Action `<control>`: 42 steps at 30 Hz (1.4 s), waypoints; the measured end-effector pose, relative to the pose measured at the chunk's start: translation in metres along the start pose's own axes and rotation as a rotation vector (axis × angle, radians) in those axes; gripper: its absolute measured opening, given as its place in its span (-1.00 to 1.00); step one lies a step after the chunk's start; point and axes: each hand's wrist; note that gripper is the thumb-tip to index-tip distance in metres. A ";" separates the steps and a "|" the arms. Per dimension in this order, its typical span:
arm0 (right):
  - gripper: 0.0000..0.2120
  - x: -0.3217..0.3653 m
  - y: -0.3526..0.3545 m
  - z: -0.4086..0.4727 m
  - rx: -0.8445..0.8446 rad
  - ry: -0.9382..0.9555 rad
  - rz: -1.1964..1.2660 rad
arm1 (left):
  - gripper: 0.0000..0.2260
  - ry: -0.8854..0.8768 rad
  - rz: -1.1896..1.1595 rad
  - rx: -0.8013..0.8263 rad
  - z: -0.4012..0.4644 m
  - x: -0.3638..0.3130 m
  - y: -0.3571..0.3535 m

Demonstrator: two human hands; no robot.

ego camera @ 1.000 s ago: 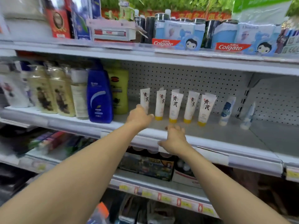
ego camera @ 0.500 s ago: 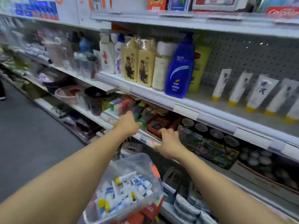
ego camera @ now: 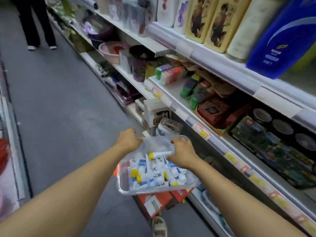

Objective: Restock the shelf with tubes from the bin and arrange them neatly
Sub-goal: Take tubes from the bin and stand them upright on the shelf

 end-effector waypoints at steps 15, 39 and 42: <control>-0.47 -0.064 -0.116 0.095 0.288 -0.064 0.025 | -0.58 0.188 0.128 0.252 0.046 0.062 -0.139; -0.54 -0.139 -0.224 0.146 0.264 -0.248 0.161 | -0.65 -0.166 0.602 0.529 0.087 0.090 -0.286; -0.54 -0.139 -0.226 0.149 0.252 -0.263 0.171 | -0.71 -0.044 0.387 0.505 0.094 0.089 -0.272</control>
Point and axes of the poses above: each hand's wrist, its own z-axis towards the middle knuckle, its own y-axis out of the back of the hand, x = y × z, and after that the axes turned 13 degrees about -x, right-handed
